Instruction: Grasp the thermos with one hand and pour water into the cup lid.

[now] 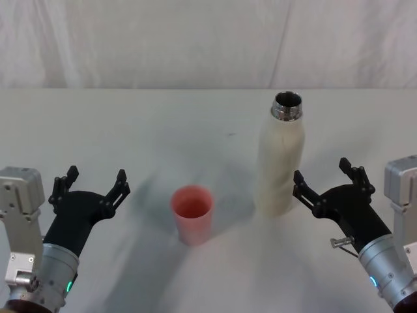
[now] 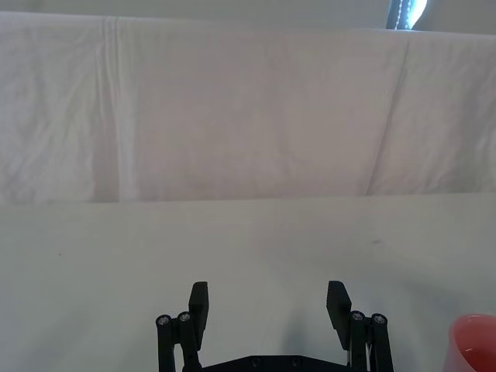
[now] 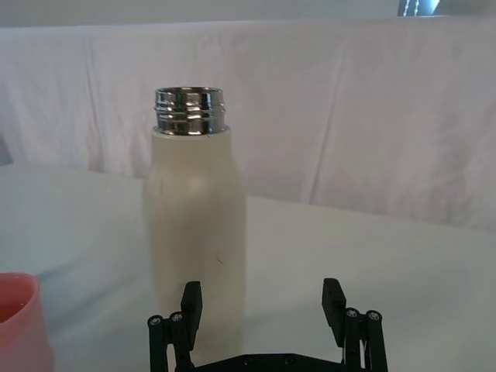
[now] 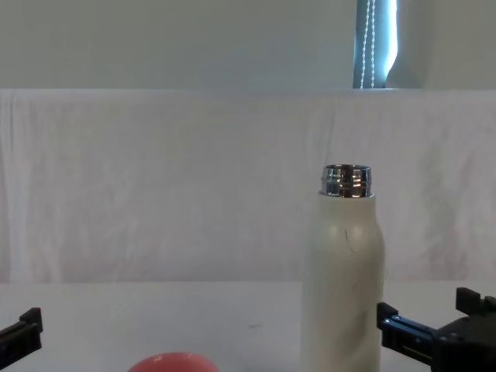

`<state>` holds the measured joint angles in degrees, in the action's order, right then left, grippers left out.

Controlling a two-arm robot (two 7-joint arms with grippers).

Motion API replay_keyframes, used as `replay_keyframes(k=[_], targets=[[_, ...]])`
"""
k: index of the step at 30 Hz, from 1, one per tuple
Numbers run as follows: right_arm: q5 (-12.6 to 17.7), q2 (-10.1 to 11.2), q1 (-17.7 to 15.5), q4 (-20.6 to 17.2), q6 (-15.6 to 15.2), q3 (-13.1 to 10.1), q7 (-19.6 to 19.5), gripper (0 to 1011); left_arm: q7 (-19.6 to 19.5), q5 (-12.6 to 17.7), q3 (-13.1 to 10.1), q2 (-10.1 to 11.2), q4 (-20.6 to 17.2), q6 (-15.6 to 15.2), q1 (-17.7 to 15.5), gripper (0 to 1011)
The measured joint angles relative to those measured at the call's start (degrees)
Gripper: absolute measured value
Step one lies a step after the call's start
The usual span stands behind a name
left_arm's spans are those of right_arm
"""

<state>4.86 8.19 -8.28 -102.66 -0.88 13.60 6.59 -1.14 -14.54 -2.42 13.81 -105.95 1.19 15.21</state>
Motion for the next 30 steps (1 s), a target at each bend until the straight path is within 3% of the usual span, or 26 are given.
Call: replay_keyframes(k=[19, 30], targets=[[-1.3, -1.6, 1.7, 1.5, -0.4, 1.2, 1.5, 1000, 0.0, 0.0, 0.0, 0.0, 0.0, 0.0, 0.0, 1001], [-0.8, -2.5, 4.2, 4.2, -0.5, 1.7, 2.5, 999, 0.0, 0.0, 0.0, 0.0, 0.0, 0.0, 0.0, 1001]])
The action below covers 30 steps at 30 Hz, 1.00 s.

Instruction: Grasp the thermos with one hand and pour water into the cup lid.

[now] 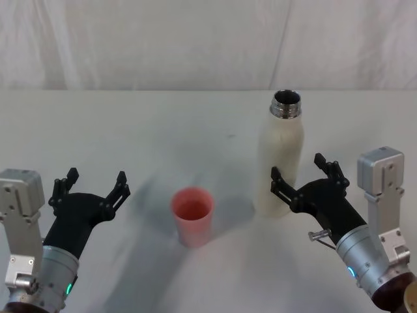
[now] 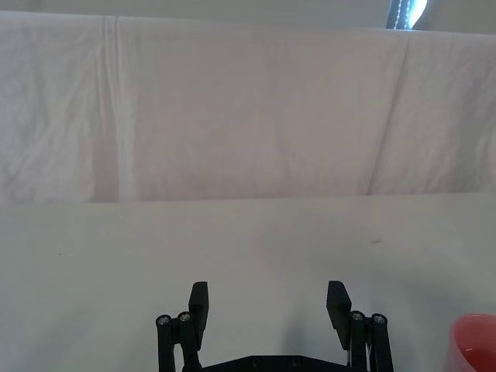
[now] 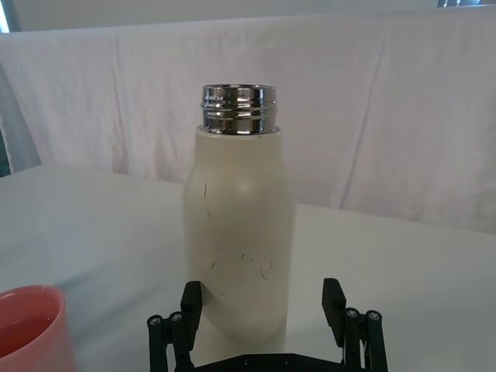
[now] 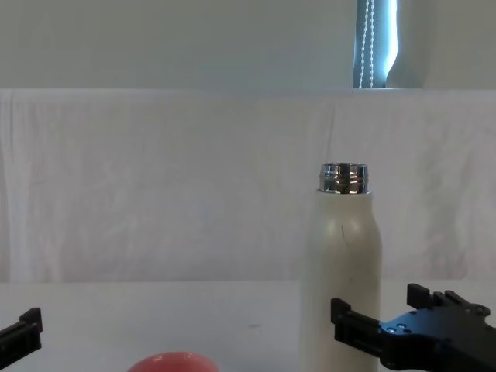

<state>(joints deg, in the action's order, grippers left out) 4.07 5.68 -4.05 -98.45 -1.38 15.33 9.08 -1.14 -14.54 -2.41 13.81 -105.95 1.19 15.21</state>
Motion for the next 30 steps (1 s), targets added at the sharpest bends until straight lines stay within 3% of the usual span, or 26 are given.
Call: replay_keyframes(k=[30], targets=[[0.0, -0.8, 2.7, 2.3, -0.7, 1.7, 0.3, 1000, 0.0, 0.0, 0.0, 0.0, 0.0, 0.0, 0.0, 1001]])
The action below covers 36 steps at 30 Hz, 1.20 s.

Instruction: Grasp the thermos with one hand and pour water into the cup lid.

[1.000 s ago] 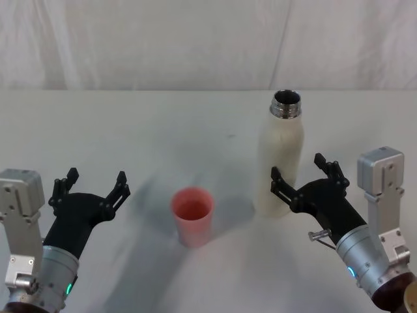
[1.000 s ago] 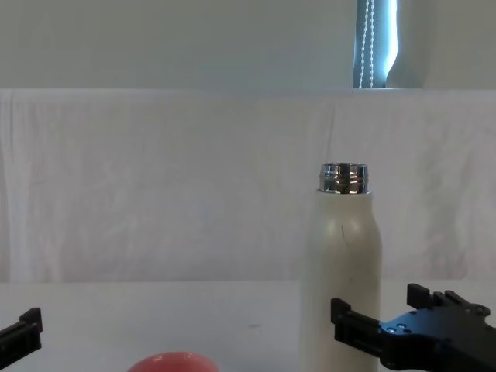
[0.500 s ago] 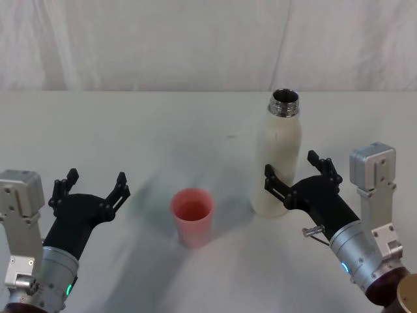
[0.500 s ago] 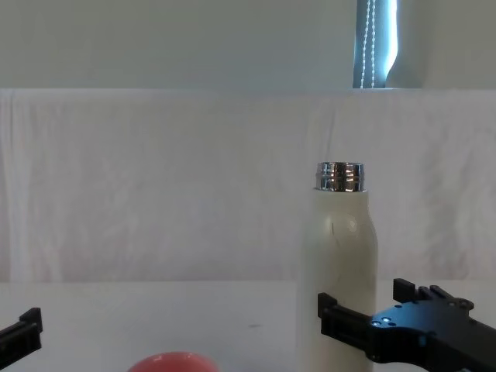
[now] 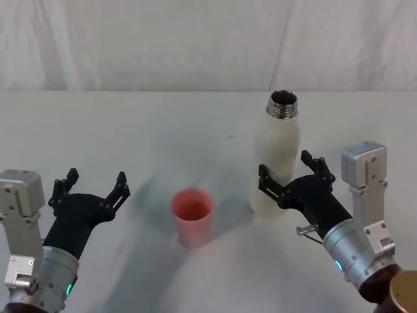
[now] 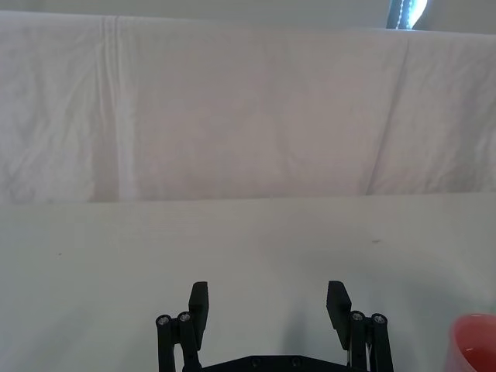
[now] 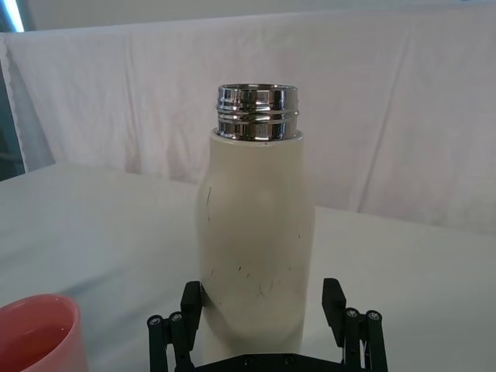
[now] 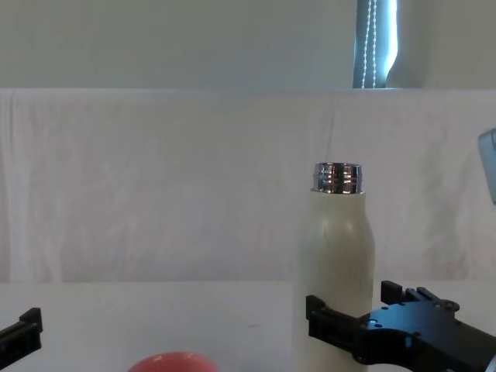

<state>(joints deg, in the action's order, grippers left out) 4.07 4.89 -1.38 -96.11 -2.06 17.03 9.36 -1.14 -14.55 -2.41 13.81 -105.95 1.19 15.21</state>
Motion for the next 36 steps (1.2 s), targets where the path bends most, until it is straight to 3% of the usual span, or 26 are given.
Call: replay_keyframes(k=[36], targets=[[1.8, -1.5, 4.2, 5.3, -0.8, 1.4, 0.8, 1000, 0.0, 0.0, 0.0, 0.0, 0.0, 0.0, 0.0, 1001]])
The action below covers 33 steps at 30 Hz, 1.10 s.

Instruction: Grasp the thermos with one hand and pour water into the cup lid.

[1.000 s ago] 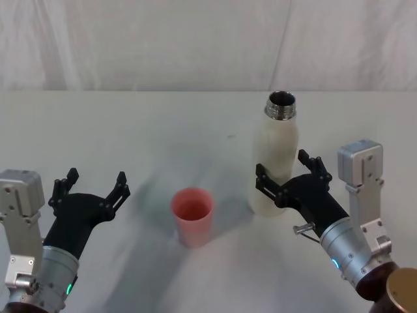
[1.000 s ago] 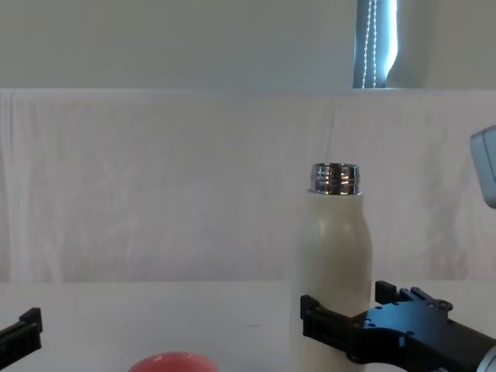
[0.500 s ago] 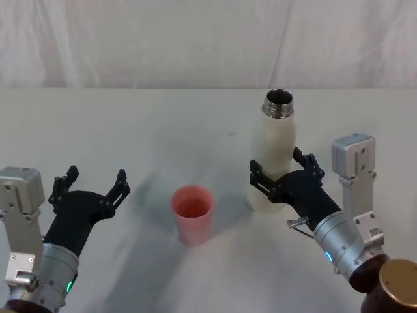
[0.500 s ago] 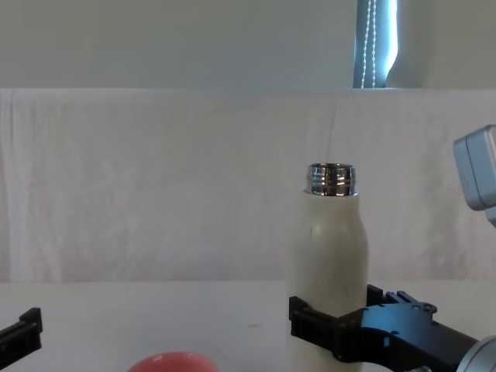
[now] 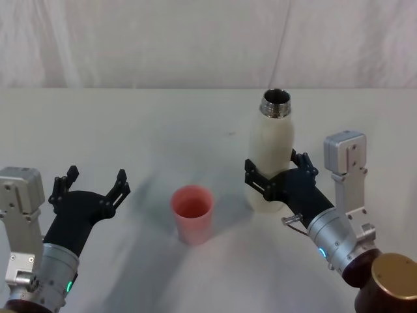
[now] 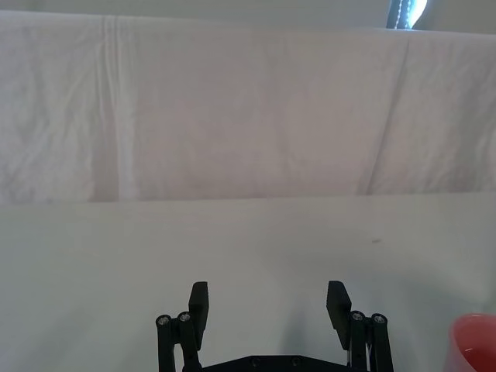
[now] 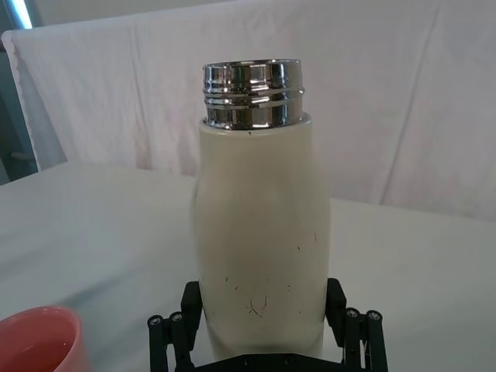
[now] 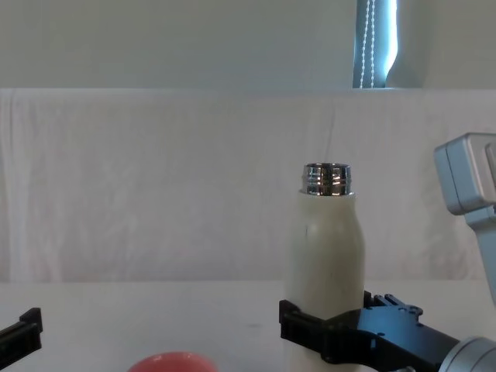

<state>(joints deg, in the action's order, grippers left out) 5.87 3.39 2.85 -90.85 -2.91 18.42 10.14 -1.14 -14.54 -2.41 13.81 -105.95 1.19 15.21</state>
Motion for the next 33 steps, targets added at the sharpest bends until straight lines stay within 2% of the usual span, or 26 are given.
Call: replay_keyframes(k=[30, 33], targets=[[0.1, -0.2, 1.9, 2.1, -0.2, 0.8, 0.2, 1000, 0.0, 0.0, 0.0, 0.0, 0.0, 0.0, 0.0, 1001], [0.1, -0.1, 1.9, 2.1, -0.2, 0.8, 0.2, 969, 0.0, 0.0, 0.0, 0.0, 0.0, 0.0, 0.0, 1001]])
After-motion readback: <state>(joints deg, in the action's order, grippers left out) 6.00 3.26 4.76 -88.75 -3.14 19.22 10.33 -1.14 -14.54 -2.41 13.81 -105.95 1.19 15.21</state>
